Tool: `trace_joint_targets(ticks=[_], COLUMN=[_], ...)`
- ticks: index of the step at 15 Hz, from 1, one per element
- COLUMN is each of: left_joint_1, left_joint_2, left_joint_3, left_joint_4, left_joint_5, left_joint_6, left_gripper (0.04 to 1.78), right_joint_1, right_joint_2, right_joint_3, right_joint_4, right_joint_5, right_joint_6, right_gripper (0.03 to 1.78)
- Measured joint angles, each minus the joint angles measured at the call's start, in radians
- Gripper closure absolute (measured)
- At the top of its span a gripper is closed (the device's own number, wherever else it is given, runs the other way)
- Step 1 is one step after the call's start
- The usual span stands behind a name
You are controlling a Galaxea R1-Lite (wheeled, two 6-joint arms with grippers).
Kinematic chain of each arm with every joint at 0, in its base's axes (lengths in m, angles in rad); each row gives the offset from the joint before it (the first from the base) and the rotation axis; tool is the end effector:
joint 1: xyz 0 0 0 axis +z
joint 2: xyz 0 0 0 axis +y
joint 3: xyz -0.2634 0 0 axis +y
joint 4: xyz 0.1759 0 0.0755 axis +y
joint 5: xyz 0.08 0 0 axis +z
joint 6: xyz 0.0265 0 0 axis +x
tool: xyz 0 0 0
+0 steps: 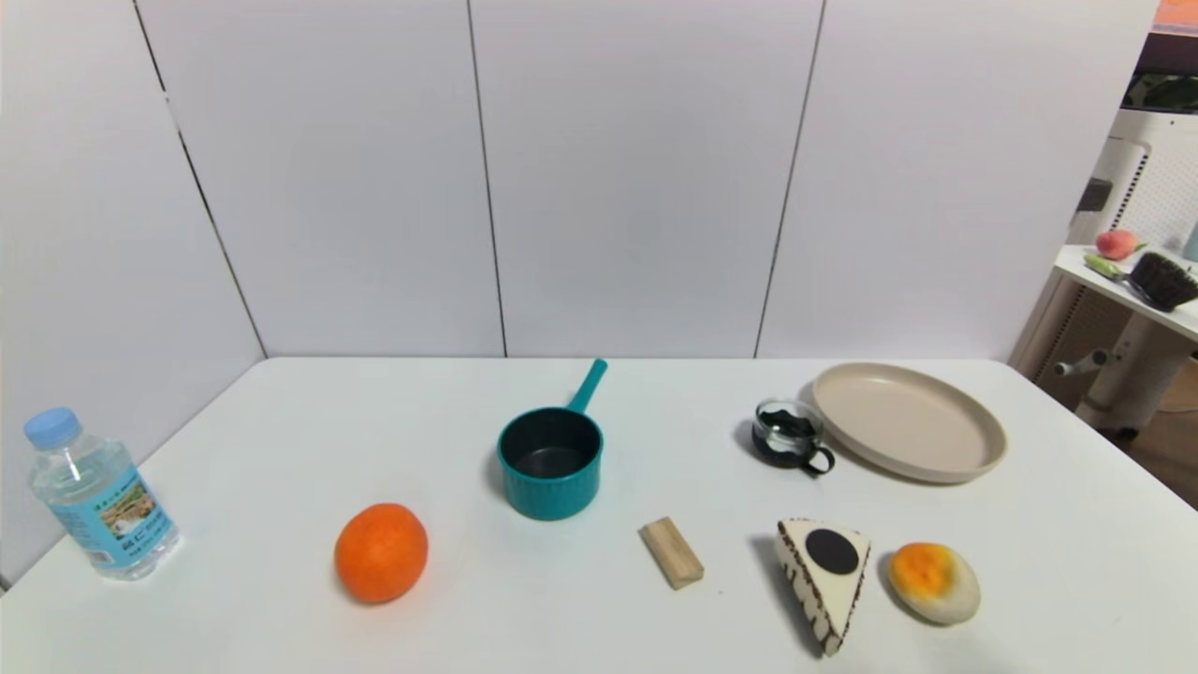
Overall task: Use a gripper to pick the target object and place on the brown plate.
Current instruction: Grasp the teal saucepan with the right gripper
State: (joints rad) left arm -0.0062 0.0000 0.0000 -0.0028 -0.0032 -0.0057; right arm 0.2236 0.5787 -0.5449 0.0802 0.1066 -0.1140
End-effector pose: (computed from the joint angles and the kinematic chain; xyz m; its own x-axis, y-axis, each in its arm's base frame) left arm 0.0190 -0.0002 0.0758 1.0000 -0.0094 0.0028 0.0094 0.9999 -0.0057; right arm 0.0613 0.0168 0.2015 0.9397 0.3228 -0.1131 -0.3341 0.9371 -0.1010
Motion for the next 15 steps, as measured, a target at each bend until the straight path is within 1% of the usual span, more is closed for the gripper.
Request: trace_joint_targets(ticks=[2, 4, 6, 9, 11, 12, 13, 15], left_joint_1=[0.0, 0.0, 0.0, 0.0, 0.0, 0.0, 0.0, 0.001], left_joint_2=[0.0, 0.0, 0.0, 0.0, 0.0, 0.0, 0.0, 0.0], left_joint_3=[0.0, 0.0, 0.0, 0.0, 0.0, 0.0, 0.0, 0.0], left_joint_4=[0.0, 0.0, 0.0, 0.0, 0.0, 0.0, 0.0, 0.0], left_joint_5=[0.0, 0.0, 0.0, 0.0, 0.0, 0.0, 0.0, 0.0], left_joint_6=[0.0, 0.0, 0.0, 0.0, 0.0, 0.0, 0.0, 0.0], left_gripper=[0.13, 0.13, 0.13, 0.13, 0.13, 0.13, 0.13, 0.13], right_joint_1=[0.074, 0.15, 0.219, 0.319, 0.381, 0.414, 0.45, 0.51], right_joint_2=[0.19, 0.399, 0.602, 0.893, 1.077, 1.158, 1.238, 1.365], right_joint_3=[-0.188, -0.369, -0.544, -0.82, -1.003, -1.077, -1.145, -1.238], right_joint_4=[0.07, 0.136, 0.188, 0.306, 0.4, 0.437, 0.463, 0.487], right_joint_5=[0.029, 0.041, 0.046, 0.051, 0.045, 0.028, -0.002, -0.087], right_joint_6=[0.013, 0.041, 0.064, 0.085, 0.127, 0.163, 0.212, 0.323], right_gripper=[0.11, 0.11, 0.11, 0.11, 0.11, 0.11, 0.11, 0.11])
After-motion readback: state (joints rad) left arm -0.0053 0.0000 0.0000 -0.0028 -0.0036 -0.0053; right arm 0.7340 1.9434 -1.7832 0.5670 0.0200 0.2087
